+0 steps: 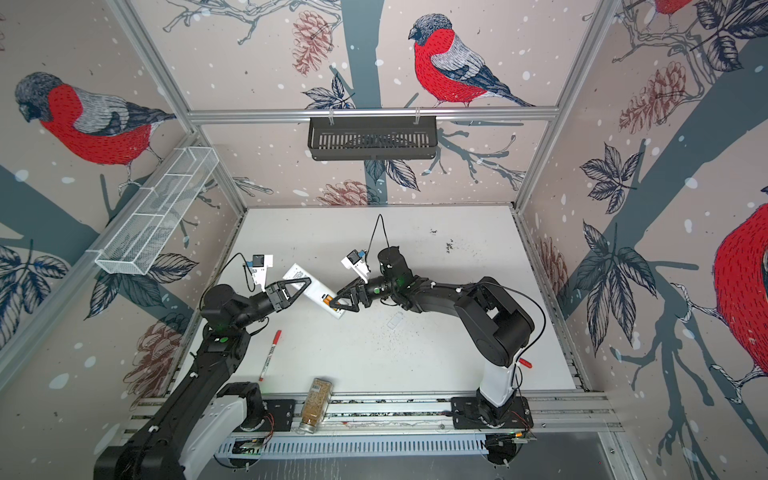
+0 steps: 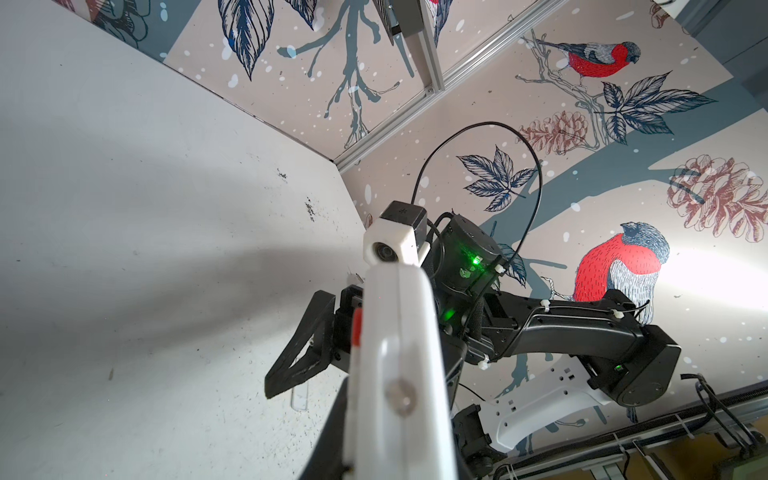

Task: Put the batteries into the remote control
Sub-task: 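Press the battery into the compartment beside the first with the right gripper, then open the right gripper and move it down to the white battery cover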

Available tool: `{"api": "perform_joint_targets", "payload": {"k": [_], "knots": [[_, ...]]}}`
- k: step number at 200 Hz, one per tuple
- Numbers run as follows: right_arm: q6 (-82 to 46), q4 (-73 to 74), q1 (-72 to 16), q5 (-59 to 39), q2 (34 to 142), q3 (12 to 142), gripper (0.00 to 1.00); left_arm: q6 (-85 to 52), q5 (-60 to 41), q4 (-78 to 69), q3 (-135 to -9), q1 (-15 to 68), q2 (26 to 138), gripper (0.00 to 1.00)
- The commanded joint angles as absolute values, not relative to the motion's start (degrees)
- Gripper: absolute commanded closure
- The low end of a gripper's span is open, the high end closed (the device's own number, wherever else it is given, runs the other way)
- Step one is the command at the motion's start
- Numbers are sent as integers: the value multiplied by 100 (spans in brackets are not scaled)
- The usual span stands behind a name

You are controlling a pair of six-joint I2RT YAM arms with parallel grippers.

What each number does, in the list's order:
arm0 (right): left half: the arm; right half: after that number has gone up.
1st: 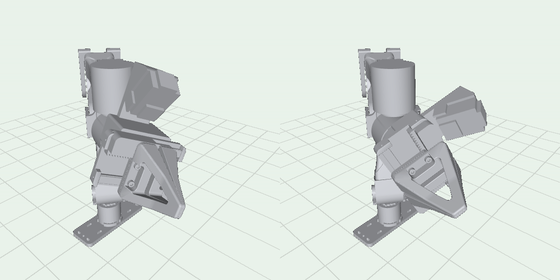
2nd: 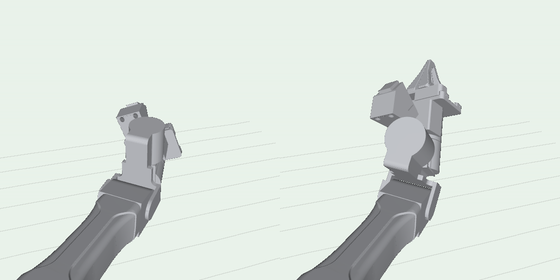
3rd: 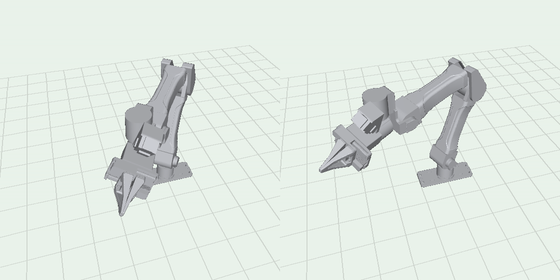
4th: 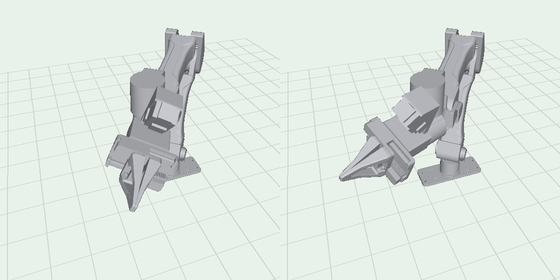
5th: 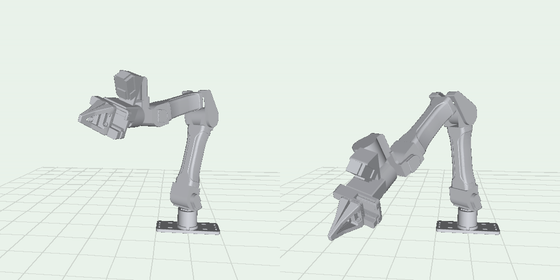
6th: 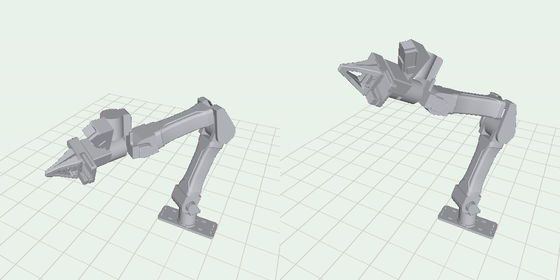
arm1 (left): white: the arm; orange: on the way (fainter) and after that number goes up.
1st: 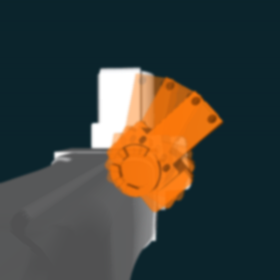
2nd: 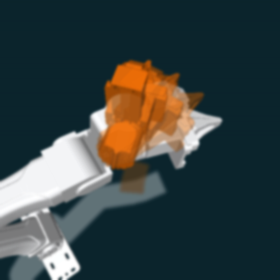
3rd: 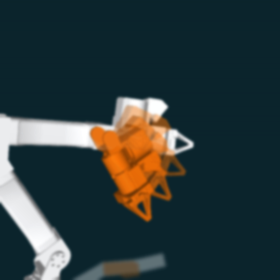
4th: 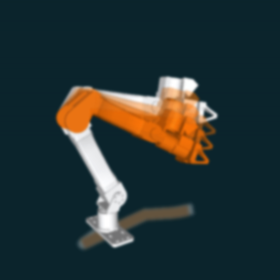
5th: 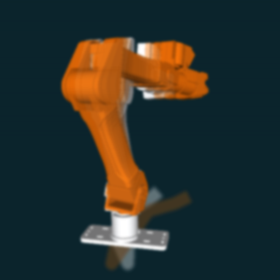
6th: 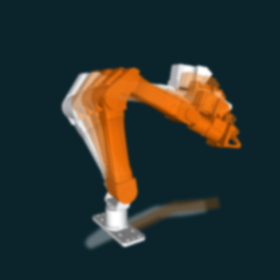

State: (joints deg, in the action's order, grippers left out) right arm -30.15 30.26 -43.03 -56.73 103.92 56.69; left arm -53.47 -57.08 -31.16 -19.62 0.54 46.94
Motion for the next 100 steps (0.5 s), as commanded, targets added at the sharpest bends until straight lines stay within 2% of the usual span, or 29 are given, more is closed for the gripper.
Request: {"api": "perform_joint_targets", "payload": {"k": [1,38,100], "knots": [[-2965,2775,-4287,-4960,10442,5722,11,-5544,-6504,-3329,-2052,60,4648,100],[-2902,2724,-4198,-4904,10170,5511,11,-4935,-6236,-2591,-2224,46,4706,100],[-2204,1777,-3806,-4464,9287,4869,11,-4373,-5813,-1950,-2433,-52,4896,100]]}}
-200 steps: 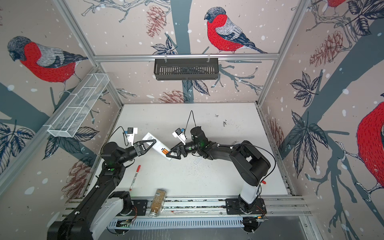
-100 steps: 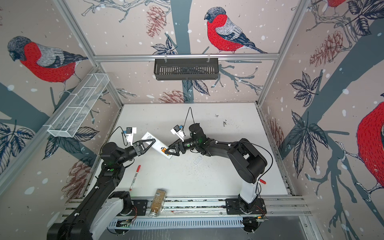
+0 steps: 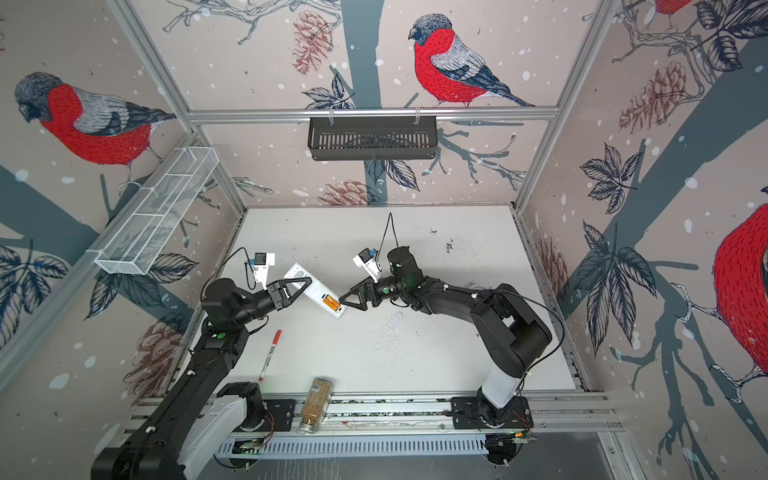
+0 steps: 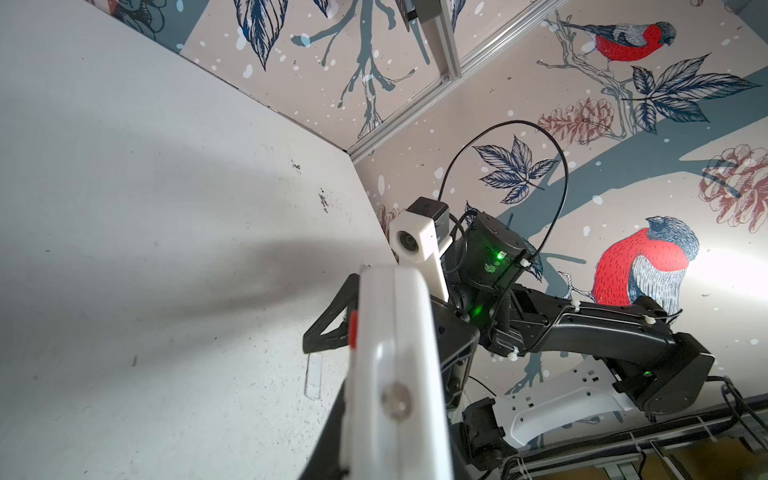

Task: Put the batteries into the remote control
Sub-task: 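Open the right gripper and move it down to the white battery cover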

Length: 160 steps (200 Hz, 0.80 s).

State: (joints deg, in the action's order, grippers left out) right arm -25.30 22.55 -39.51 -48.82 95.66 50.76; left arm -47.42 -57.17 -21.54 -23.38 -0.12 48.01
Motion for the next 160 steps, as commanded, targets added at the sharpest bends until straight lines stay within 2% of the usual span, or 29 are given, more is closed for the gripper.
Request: {"api": "perform_joint_targets", "payload": {"k": [1,28,95,133,160], "knots": [[-2188,1759,-3792,-4447,9271,4856,11,-4362,-5815,-1942,-2429,-52,4900,100],[-1828,1047,-3688,-3779,8909,4699,11,-4280,-5777,-1950,-2409,-46,5054,100],[-1810,-663,-3859,-1042,8679,4649,17,-3943,-5759,-1712,-2585,-48,5410,100],[-2048,-843,-3981,-785,8641,4399,23,-3954,-5753,-1767,-2529,-52,5438,100],[-2161,-764,-4025,-551,8666,4174,35,-3824,-5557,-1542,-2544,68,5580,100]]}}
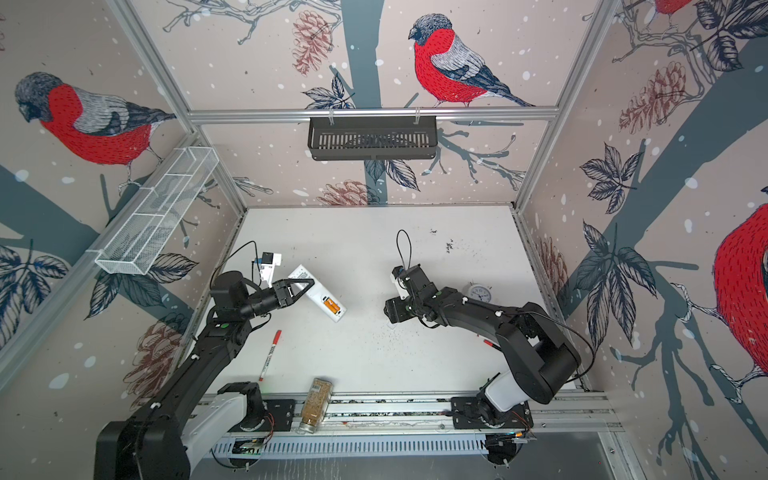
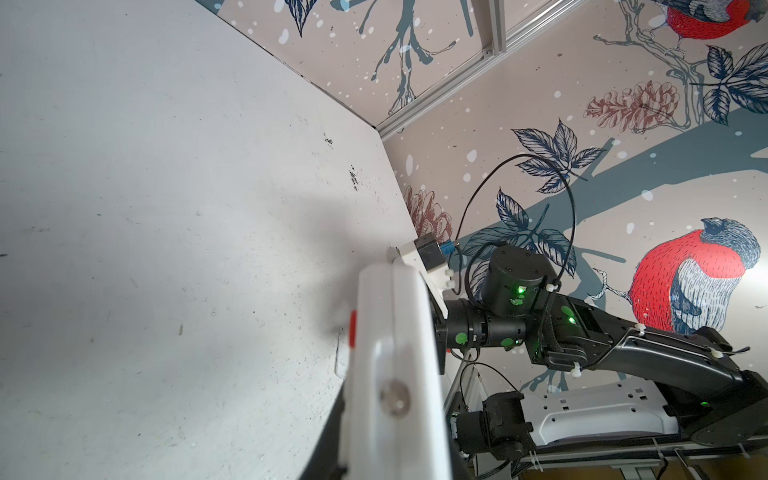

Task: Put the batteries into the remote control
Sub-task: 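Open the right gripper and move it down to the white battery cover, then grasp the white battery cover with the right gripper while the left gripper lowers the remote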

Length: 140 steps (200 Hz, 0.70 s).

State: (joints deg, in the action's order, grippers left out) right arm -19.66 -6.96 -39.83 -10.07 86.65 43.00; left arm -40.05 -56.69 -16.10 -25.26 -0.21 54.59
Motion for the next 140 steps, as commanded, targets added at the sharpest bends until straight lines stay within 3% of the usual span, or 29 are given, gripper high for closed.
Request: {"api": "perform_joint_targets", "payload": {"k": [1,83,140], "knots": [[-2157,-760,-4021,-539,8666,4170,35,-3824,-5556,-1540,-2546,87,5589,100],[-1987,-458,-4043,-360,9093,4219,62,-4155,-4638,-2168,-2396,1204,6636,100],[-1864,-404,-4052,-360,9144,4157,80,-4746,-4610,-3389,-2230,1364,7739,100]]}}
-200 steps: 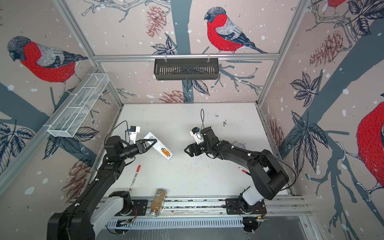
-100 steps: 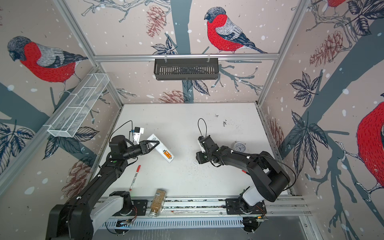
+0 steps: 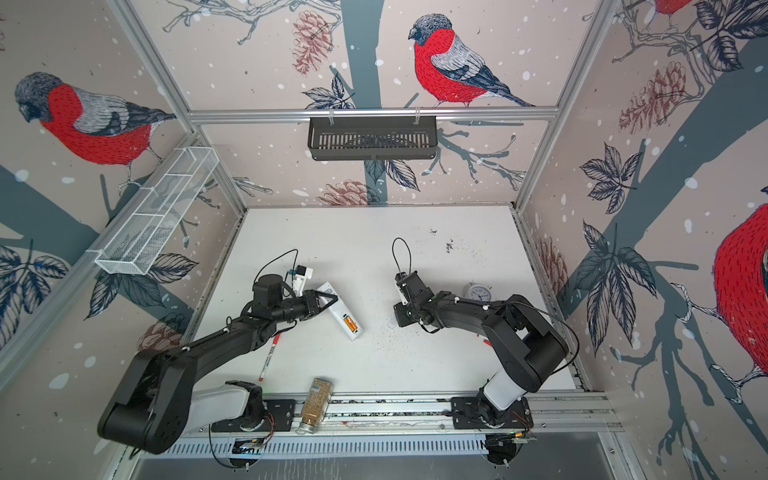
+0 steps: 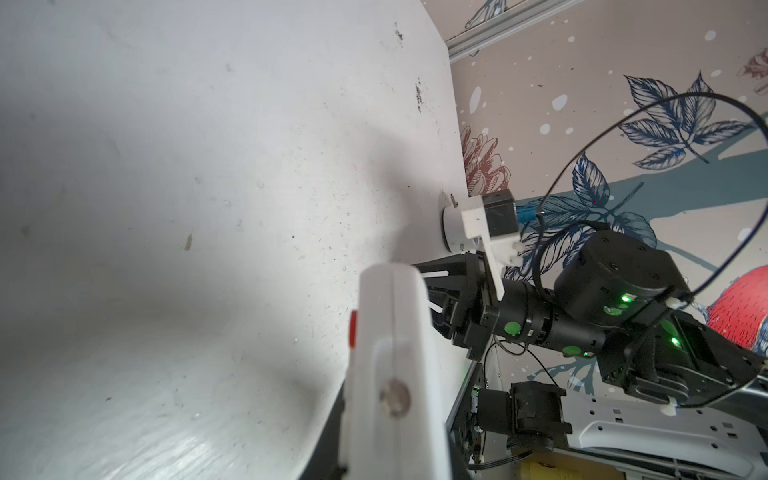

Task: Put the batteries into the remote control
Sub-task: 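Grasp the white battery cover with the right gripper while the left gripper lowers the remote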

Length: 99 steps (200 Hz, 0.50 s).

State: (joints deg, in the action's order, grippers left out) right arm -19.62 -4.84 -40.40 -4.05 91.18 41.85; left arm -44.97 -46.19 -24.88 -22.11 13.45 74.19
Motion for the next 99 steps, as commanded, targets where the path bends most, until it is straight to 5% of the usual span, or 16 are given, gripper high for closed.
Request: {"api": "perform_joint_targets", "payload": {"k": [1,46,99], "knots": [[-1859,-404,-4052,-360,9147,4153,81,-4746,-4621,-3404,-2231,1359,7759,100],[-1754,-317,-4052,-316,9119,4104,89,-4747,-4710,-3706,-2400,1371,8582,100],[-1532,-214,-4044,-251,8924,4129,90,-4777,-4672,-4007,-2531,1371,9371,64]]}}
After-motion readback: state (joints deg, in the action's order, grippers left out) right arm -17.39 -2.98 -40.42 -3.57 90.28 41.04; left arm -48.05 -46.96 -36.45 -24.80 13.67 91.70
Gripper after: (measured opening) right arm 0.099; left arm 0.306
